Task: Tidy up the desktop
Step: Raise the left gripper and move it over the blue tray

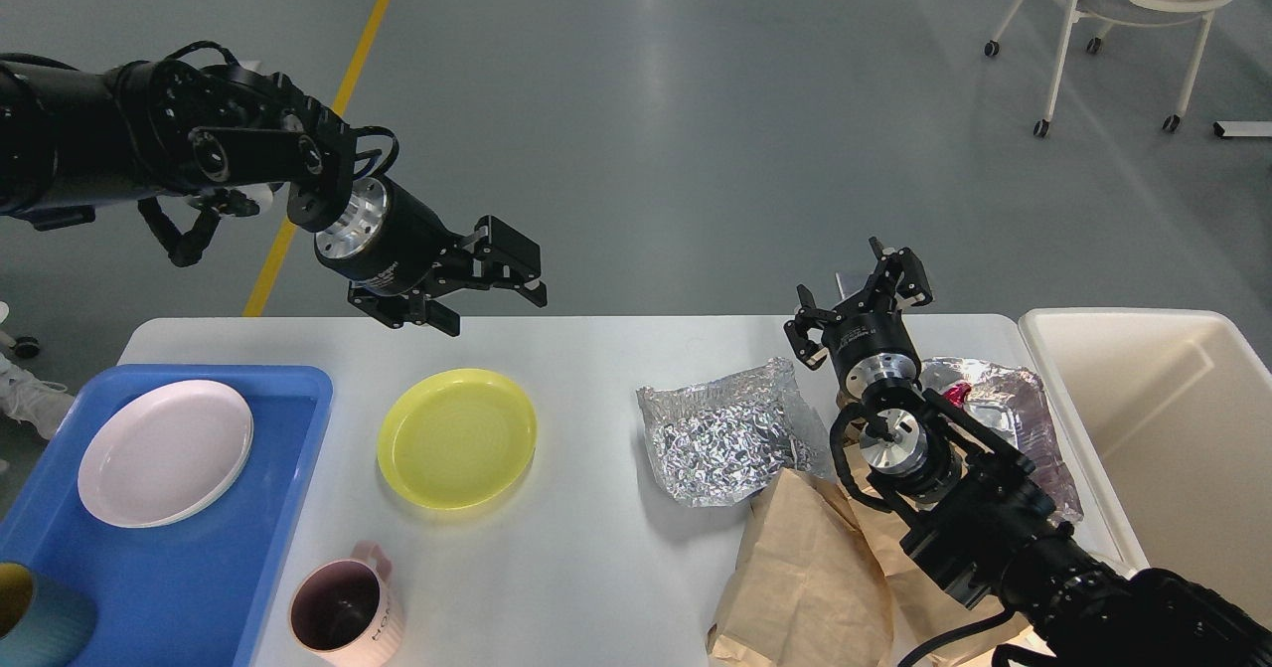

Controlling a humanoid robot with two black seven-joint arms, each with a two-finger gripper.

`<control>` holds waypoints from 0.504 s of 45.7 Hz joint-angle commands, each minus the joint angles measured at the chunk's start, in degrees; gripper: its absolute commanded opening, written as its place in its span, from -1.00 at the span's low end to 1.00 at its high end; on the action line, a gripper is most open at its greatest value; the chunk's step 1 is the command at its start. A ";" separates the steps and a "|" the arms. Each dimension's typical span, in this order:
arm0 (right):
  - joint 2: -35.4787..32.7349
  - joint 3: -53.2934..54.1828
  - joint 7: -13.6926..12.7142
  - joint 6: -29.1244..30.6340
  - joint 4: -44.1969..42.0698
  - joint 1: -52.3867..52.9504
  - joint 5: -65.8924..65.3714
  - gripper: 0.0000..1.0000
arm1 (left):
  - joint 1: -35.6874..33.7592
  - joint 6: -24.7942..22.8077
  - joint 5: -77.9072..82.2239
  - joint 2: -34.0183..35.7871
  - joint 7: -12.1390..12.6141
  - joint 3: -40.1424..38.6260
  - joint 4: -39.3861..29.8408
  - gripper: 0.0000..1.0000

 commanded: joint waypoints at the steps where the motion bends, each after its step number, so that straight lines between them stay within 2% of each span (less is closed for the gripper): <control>1: 0.00 0.00 0.00 0.01 0.00 0.01 -0.01 1.00 | -0.64 -0.01 -0.15 -1.35 -0.07 0.34 0.00 1.00; 8: 0.00 0.00 0.00 0.01 0.00 0.01 -0.01 1.00 | -3.71 -0.54 -0.15 -0.73 -0.60 3.95 -0.17 1.00; 13: 0.00 0.00 0.00 -0.08 0.00 0.01 -0.01 1.00 | -6.35 -4.05 0.02 -0.82 0.10 5.00 -1.93 1.00; 23: 0.00 0.00 0.00 0.01 0.00 0.01 -0.01 1.00 | -10.92 -6.86 0.02 0.58 -0.16 8.61 -2.72 1.00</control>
